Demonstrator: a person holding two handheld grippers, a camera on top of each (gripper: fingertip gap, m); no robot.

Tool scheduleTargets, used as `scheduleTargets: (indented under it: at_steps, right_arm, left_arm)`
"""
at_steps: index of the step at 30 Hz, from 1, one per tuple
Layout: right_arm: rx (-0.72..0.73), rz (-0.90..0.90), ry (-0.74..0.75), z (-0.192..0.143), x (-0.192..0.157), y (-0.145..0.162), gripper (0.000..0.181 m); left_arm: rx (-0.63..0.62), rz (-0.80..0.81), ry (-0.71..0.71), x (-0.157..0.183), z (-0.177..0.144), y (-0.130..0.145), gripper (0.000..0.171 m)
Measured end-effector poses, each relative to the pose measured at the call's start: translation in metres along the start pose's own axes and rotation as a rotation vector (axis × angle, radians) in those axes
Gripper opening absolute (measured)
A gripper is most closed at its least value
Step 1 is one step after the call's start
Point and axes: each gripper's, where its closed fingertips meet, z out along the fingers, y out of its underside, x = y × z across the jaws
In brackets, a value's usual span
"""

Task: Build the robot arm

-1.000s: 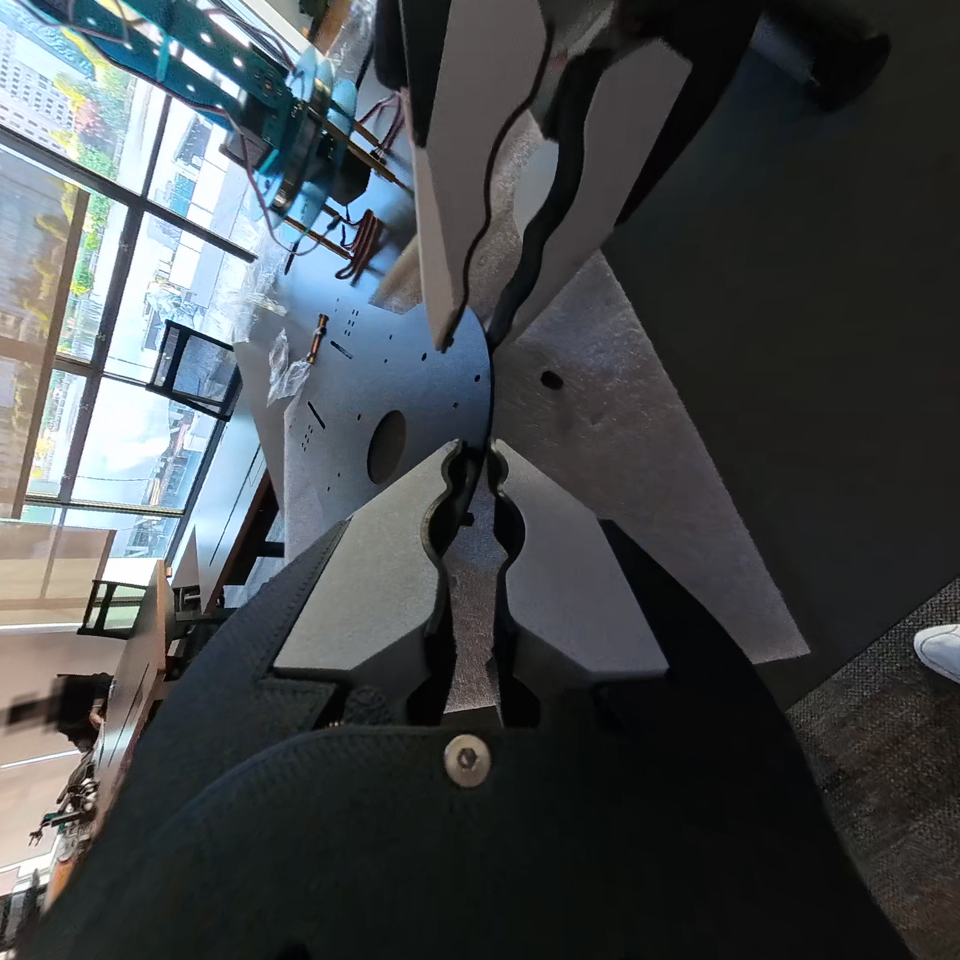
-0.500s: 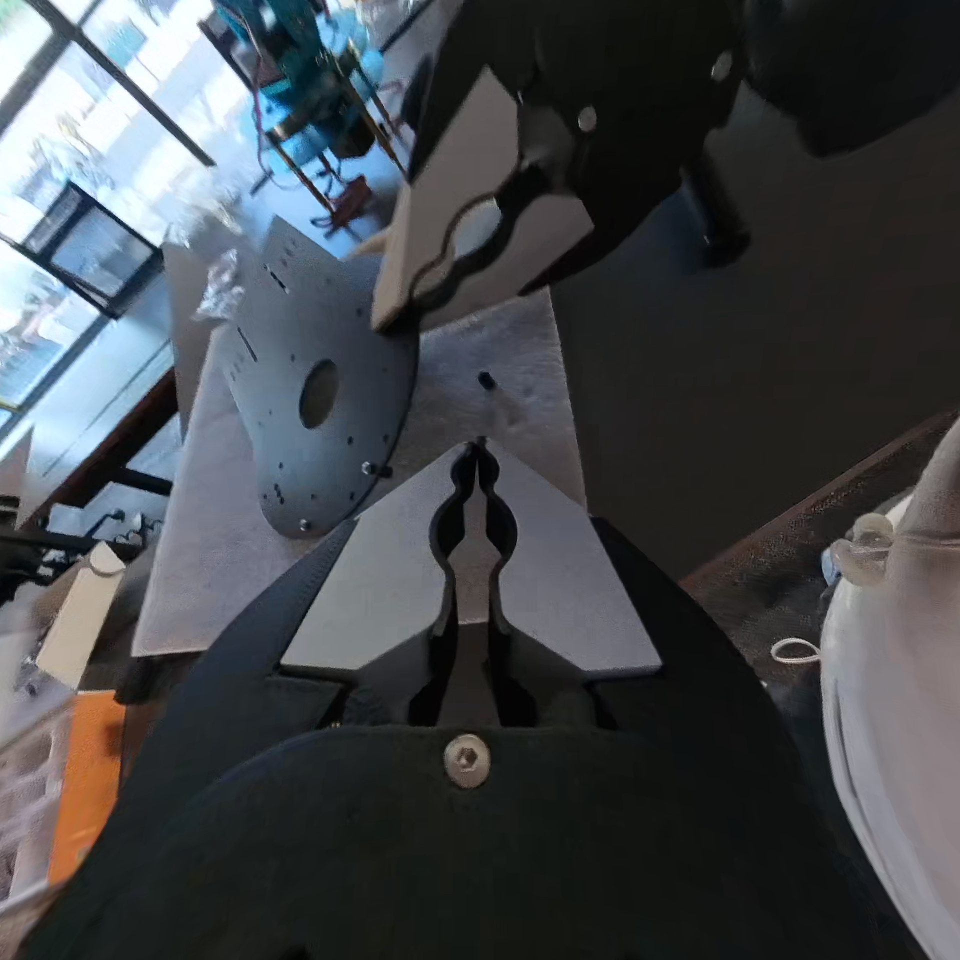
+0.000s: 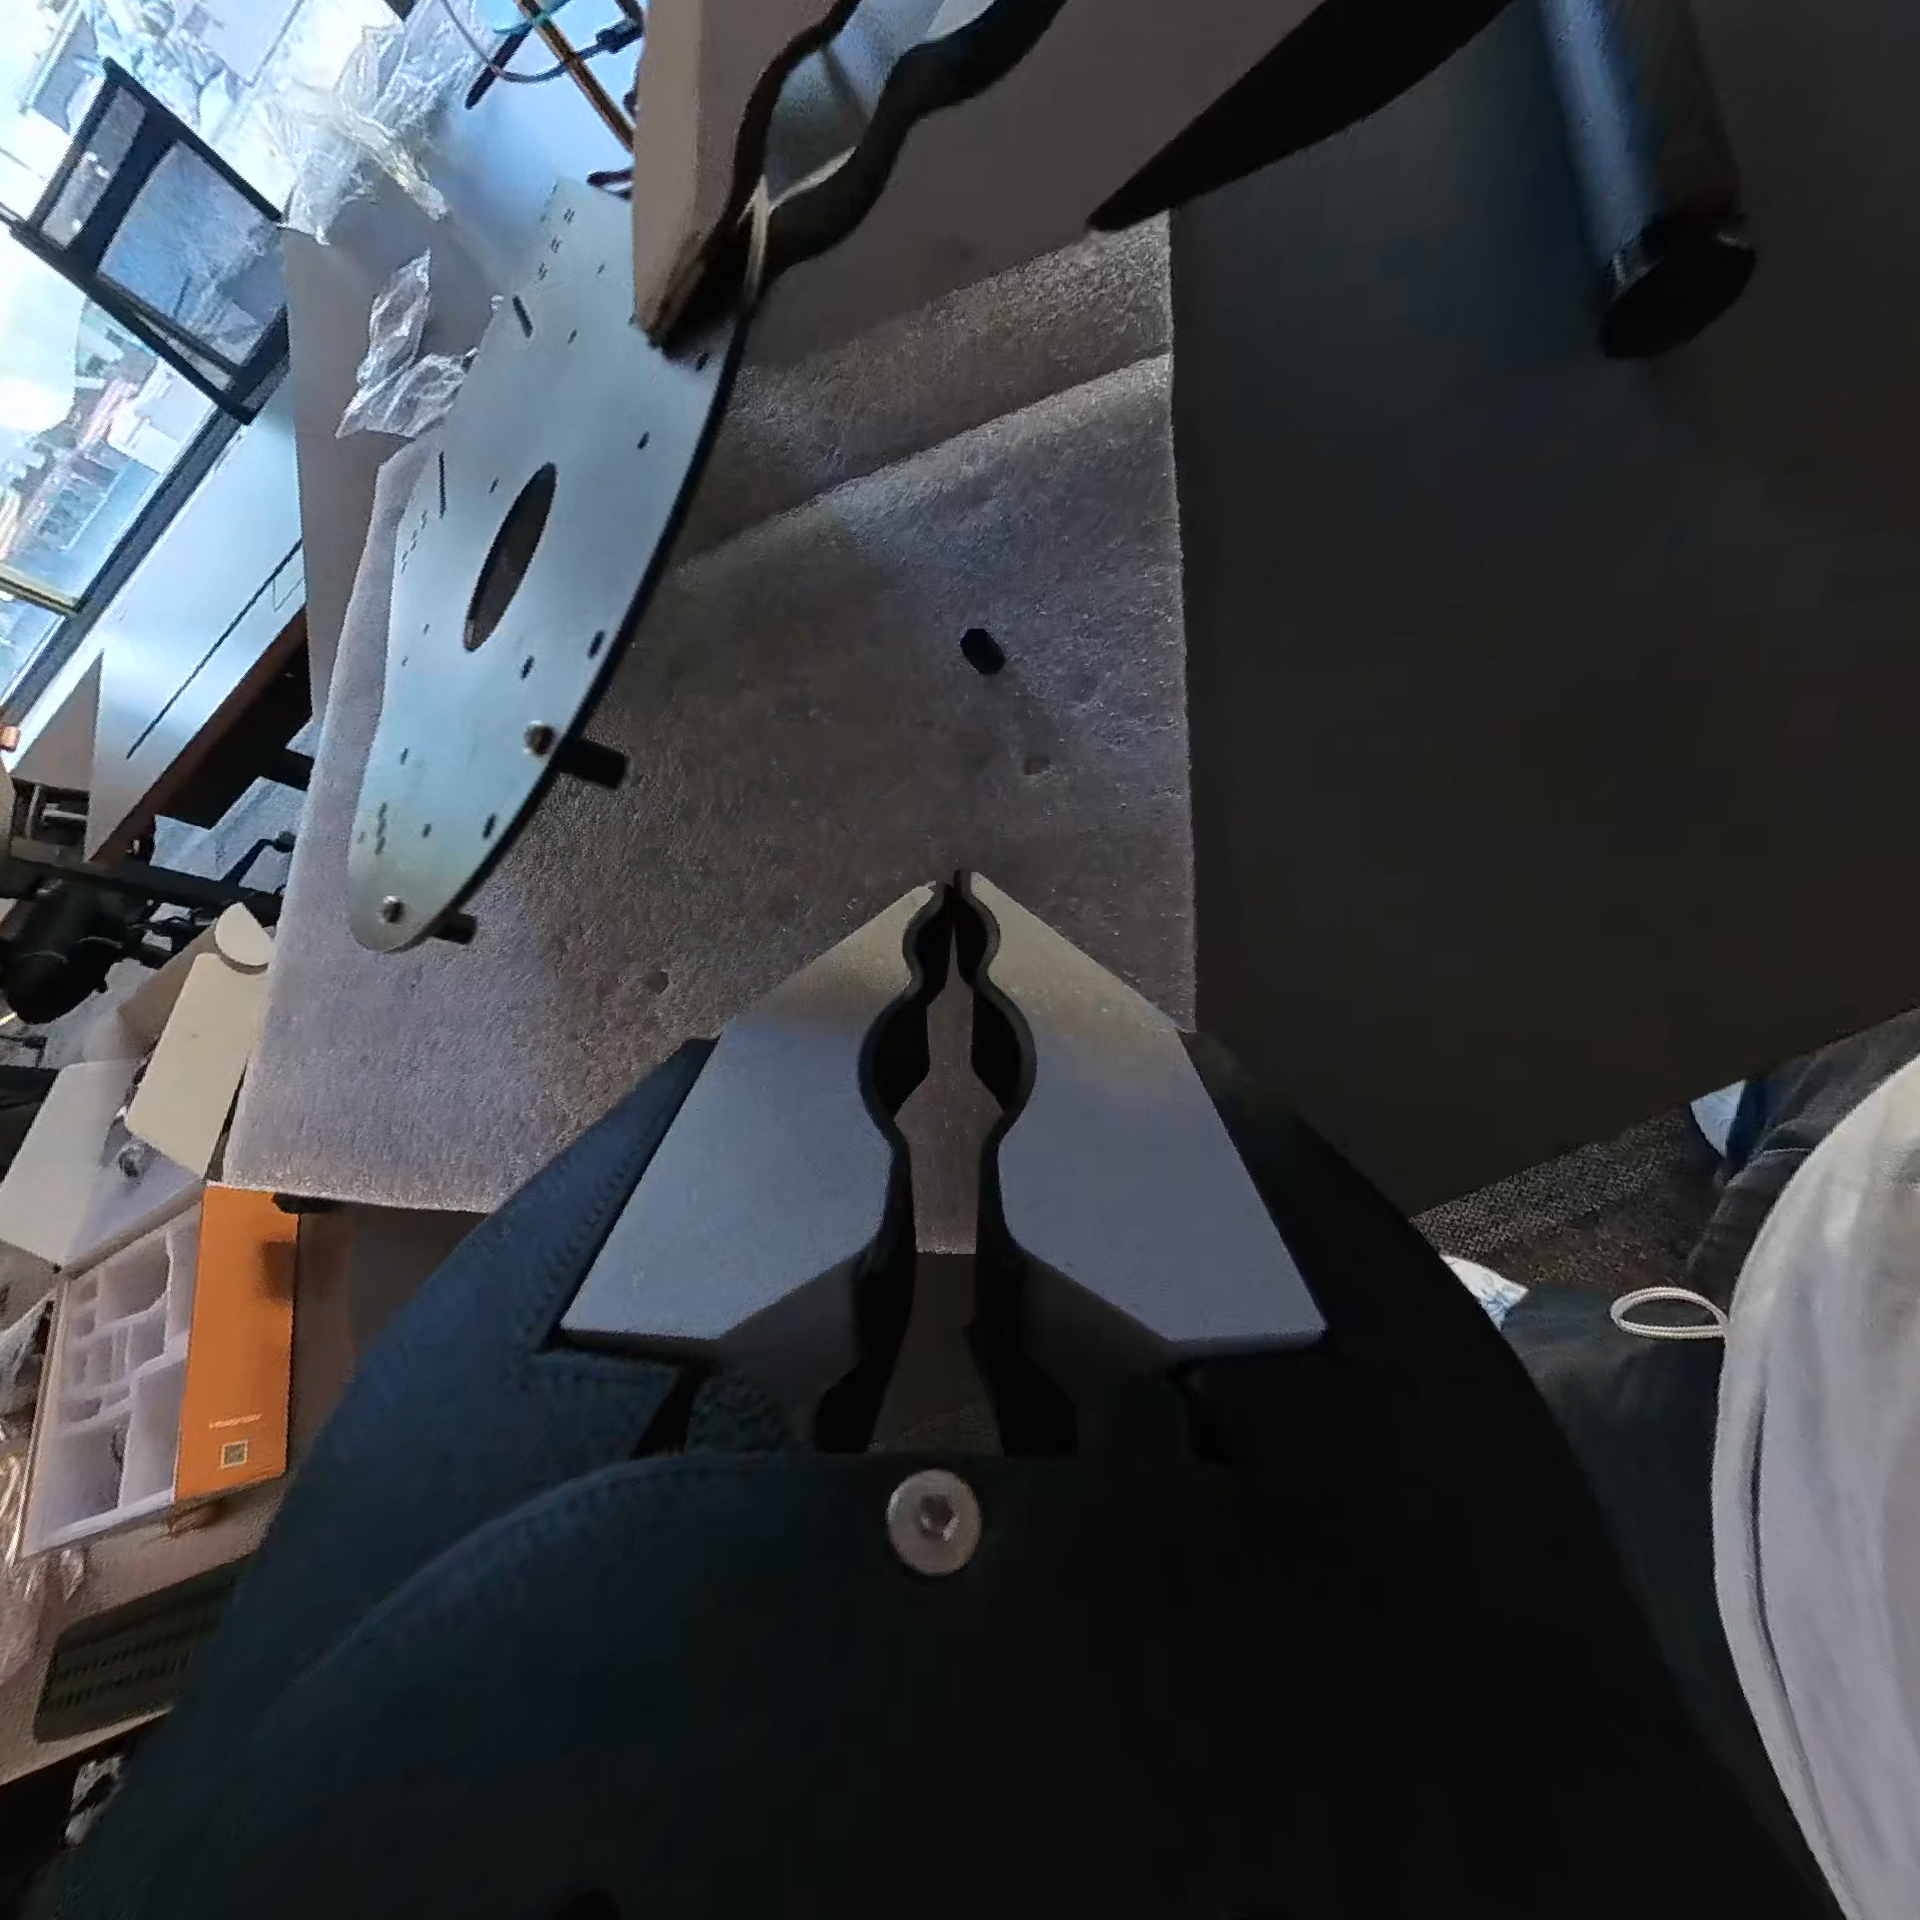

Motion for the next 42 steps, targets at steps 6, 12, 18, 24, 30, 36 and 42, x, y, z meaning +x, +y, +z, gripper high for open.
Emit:
scheduleTargets:
  at_steps: [6,12,18,24,30,36,42]
  right_arm:
    - [-0.003,-0.006,-0.009,-0.014,-0.009,-0.002,0.000]
    - [-0.007,0.019,0.001,-0.015,-0.011,-0.003,0.000]
    - [-0.014,0.032,0.003,-0.013,-0.013,-0.006,0.000]
    - [-0.018,0.043,0.014,-0.010,-0.012,-0.008,0.000]
    - [-0.036,0.053,0.014,-0.008,-0.013,-0.009,0.001]
    - [-0.063,0.060,-0.009,-0.004,-0.023,-0.007,0.002]
    - [-0.072,0.068,-0.027,-0.002,-0.028,-0.004,0.003]
  left_arm:
    - [-0.005,-0.006,-0.024,-0.002,0.000,0.000,0.000]
    - [0.028,-0.054,-0.040,-0.005,-0.003,-0.001,0.000]
    - [0.192,-0.475,0.089,-0.032,-0.046,-0.008,0.012]
    - [0.289,-1.178,0.431,-0.068,-0.053,-0.001,0.028]
    - [0.250,-1.355,0.566,-0.066,-0.032,-0.002,0.024]
    - [0.170,-1.123,0.435,-0.046,-0.022,0.010,0.035]
    - [0.207,-0.728,0.119,-0.039,-0.033,0.002,0.052]
